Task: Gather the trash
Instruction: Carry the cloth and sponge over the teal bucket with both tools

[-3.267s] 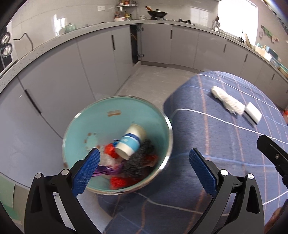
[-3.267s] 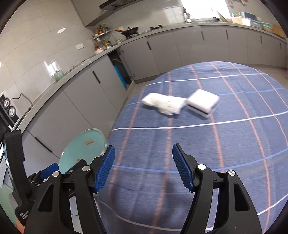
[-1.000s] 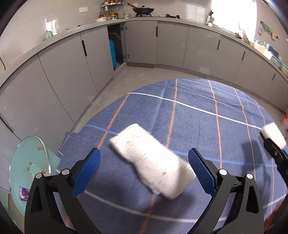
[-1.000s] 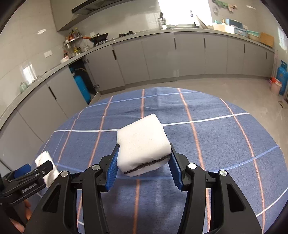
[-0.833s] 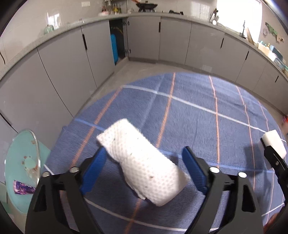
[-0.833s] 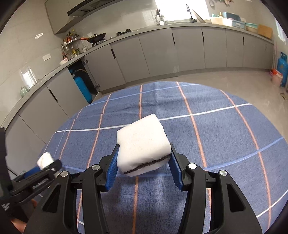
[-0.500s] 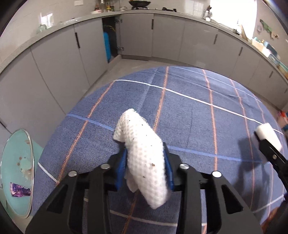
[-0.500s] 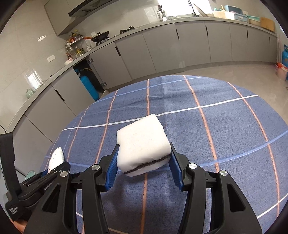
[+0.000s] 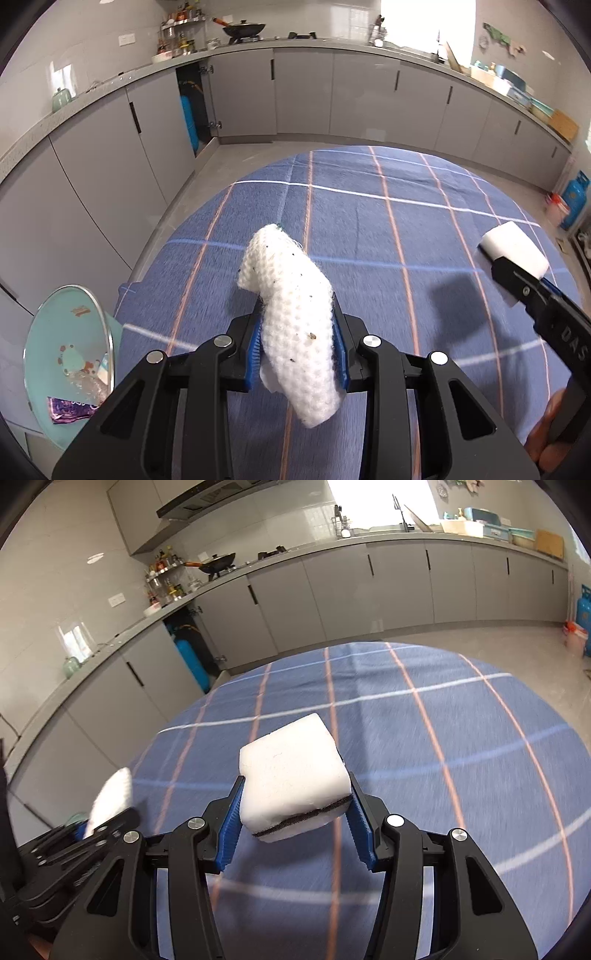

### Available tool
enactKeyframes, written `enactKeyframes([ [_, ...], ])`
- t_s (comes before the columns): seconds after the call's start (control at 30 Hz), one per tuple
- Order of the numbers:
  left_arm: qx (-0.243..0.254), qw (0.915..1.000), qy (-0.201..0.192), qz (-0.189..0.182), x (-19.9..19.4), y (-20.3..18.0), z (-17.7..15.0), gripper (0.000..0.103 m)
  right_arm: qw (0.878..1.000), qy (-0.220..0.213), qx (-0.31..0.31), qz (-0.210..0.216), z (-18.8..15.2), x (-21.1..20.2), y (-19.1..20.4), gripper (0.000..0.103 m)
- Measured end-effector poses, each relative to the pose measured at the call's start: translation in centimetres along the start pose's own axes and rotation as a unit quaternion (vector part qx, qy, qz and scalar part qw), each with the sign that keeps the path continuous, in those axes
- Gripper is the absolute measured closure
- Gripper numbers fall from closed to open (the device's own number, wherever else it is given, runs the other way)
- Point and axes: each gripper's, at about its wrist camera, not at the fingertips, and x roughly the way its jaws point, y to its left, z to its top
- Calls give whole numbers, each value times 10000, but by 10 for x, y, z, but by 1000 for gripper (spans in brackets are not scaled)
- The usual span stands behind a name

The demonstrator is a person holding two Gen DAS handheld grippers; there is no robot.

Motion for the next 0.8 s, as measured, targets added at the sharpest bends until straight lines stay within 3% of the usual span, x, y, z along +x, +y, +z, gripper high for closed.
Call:
enactKeyframes([
  [0.27,122,9998,-60,-119,-36,12,-29,72,9999,-110,38,101,-35,-46,26,51],
  [0.8,141,9996,-19,-264,-72,38,-78,72,9996,-41,247,95,-78,-76,54,51],
])
